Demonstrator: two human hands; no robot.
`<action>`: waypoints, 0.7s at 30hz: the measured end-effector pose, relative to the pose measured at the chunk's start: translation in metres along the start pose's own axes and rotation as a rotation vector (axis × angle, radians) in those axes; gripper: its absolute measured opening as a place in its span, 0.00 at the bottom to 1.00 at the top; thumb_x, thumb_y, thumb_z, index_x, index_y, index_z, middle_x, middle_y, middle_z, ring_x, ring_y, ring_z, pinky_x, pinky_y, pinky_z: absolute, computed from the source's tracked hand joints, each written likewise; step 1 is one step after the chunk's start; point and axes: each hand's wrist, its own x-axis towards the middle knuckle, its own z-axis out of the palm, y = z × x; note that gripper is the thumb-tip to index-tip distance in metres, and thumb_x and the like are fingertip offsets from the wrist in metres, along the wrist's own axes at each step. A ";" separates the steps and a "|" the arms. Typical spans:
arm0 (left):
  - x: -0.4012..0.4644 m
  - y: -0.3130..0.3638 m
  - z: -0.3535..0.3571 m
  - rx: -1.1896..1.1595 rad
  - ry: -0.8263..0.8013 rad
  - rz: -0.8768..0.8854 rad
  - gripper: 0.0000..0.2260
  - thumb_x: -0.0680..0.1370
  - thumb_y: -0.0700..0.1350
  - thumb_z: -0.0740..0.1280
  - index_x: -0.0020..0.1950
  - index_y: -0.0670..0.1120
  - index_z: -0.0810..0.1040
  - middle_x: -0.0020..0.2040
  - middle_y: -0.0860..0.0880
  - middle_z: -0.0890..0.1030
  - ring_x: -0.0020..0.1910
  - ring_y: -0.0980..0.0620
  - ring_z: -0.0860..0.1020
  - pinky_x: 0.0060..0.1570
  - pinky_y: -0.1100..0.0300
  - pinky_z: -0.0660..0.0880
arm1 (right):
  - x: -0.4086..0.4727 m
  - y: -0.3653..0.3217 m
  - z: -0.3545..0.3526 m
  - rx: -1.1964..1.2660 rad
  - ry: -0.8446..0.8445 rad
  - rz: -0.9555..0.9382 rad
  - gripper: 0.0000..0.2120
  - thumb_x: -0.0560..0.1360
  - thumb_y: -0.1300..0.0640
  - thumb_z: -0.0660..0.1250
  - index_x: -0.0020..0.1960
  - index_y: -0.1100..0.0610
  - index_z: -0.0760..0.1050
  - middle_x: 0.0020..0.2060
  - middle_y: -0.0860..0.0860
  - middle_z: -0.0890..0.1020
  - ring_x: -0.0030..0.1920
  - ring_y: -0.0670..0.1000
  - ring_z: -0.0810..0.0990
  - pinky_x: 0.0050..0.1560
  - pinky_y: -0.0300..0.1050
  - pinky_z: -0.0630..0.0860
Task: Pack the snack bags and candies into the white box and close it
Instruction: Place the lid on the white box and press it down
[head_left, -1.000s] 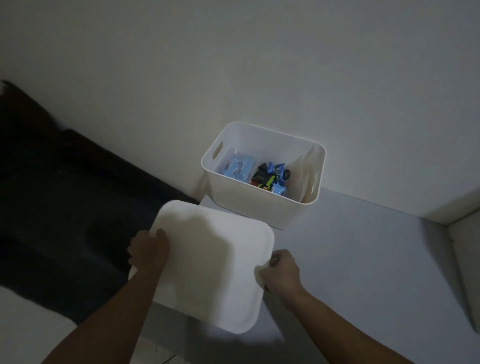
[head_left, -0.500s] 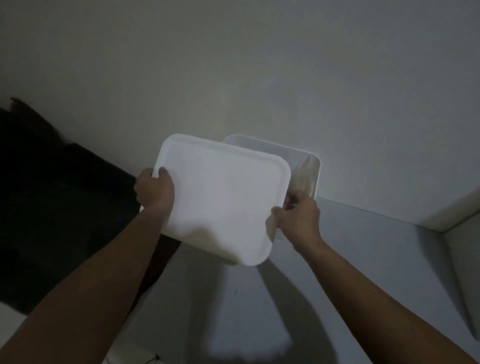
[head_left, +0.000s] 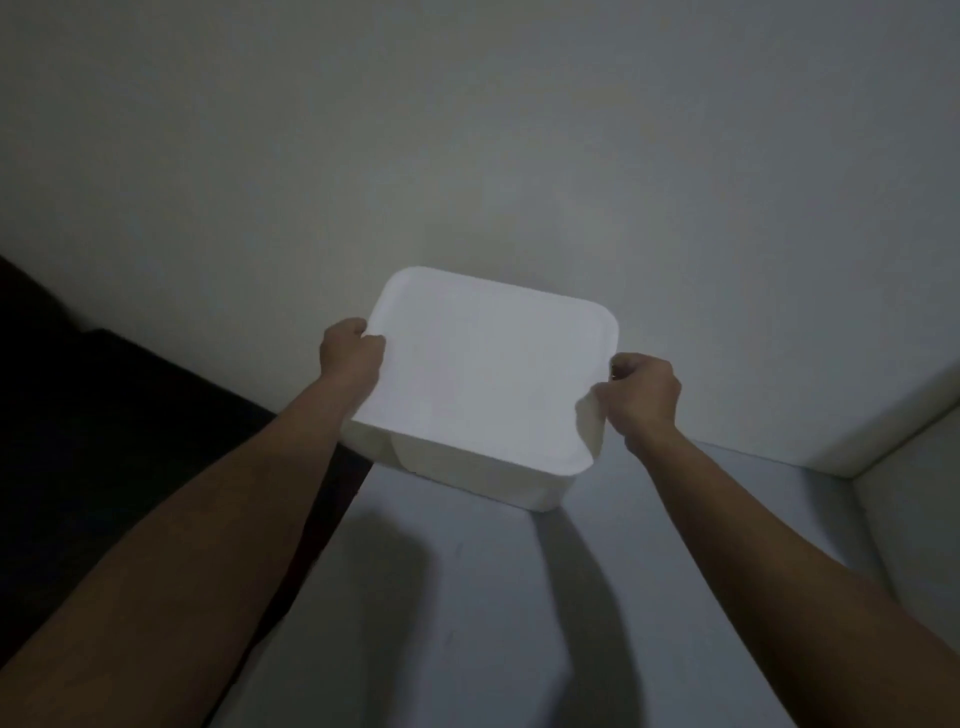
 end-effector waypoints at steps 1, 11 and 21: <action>0.003 0.002 0.004 -0.006 -0.016 -0.011 0.07 0.73 0.36 0.63 0.45 0.43 0.79 0.44 0.44 0.79 0.46 0.46 0.78 0.45 0.57 0.74 | 0.005 0.001 0.000 -0.015 -0.003 0.011 0.06 0.58 0.72 0.60 0.28 0.63 0.71 0.25 0.53 0.67 0.28 0.53 0.67 0.28 0.42 0.64; 0.042 -0.005 0.038 0.081 -0.111 -0.058 0.22 0.74 0.37 0.66 0.68 0.41 0.73 0.65 0.41 0.76 0.59 0.41 0.78 0.60 0.50 0.76 | 0.049 0.024 0.011 -0.103 -0.013 0.092 0.08 0.64 0.70 0.65 0.40 0.66 0.81 0.37 0.62 0.83 0.40 0.61 0.82 0.39 0.54 0.82; 0.057 -0.028 0.044 0.178 -0.090 -0.051 0.21 0.73 0.32 0.62 0.66 0.41 0.75 0.65 0.41 0.77 0.63 0.43 0.75 0.66 0.53 0.71 | 0.050 0.035 0.029 -0.159 -0.043 0.042 0.08 0.64 0.69 0.62 0.36 0.65 0.79 0.32 0.61 0.80 0.40 0.63 0.80 0.41 0.51 0.80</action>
